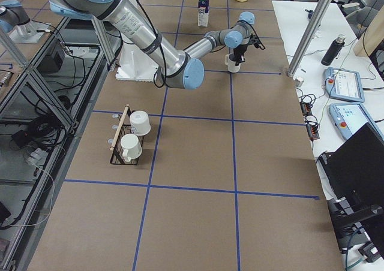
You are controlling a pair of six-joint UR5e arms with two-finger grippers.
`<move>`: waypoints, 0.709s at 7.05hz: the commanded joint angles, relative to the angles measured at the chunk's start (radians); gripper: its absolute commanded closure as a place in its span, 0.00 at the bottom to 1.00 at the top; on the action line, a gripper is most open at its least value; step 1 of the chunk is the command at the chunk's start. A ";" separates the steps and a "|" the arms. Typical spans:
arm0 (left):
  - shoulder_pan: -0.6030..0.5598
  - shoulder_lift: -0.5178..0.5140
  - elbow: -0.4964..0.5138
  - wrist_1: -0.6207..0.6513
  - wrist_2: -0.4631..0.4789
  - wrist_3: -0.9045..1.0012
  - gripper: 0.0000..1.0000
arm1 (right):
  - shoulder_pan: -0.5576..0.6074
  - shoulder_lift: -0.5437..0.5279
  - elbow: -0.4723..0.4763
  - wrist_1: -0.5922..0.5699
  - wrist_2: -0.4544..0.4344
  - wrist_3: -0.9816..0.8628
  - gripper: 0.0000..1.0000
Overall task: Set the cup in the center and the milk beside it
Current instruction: 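Carry the white mug to the table center and lower it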
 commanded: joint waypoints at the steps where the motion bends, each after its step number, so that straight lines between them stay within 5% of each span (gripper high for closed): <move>1: 0.000 0.001 -0.003 0.002 0.000 0.000 0.02 | -0.005 -0.005 -0.009 0.001 0.000 -0.005 1.00; 2: 0.000 -0.001 -0.003 0.002 0.000 -0.002 0.02 | -0.005 -0.005 -0.014 0.001 0.000 -0.005 0.84; 3: 0.000 -0.001 -0.003 0.002 -0.001 -0.002 0.02 | -0.006 0.001 -0.023 0.001 -0.001 -0.004 0.13; 4: 0.000 -0.002 -0.003 0.002 -0.002 -0.004 0.02 | -0.006 0.006 -0.021 0.003 0.000 -0.002 0.00; 5: 0.002 -0.002 -0.007 0.002 -0.005 -0.005 0.02 | 0.000 0.013 -0.017 0.015 0.002 -0.001 0.00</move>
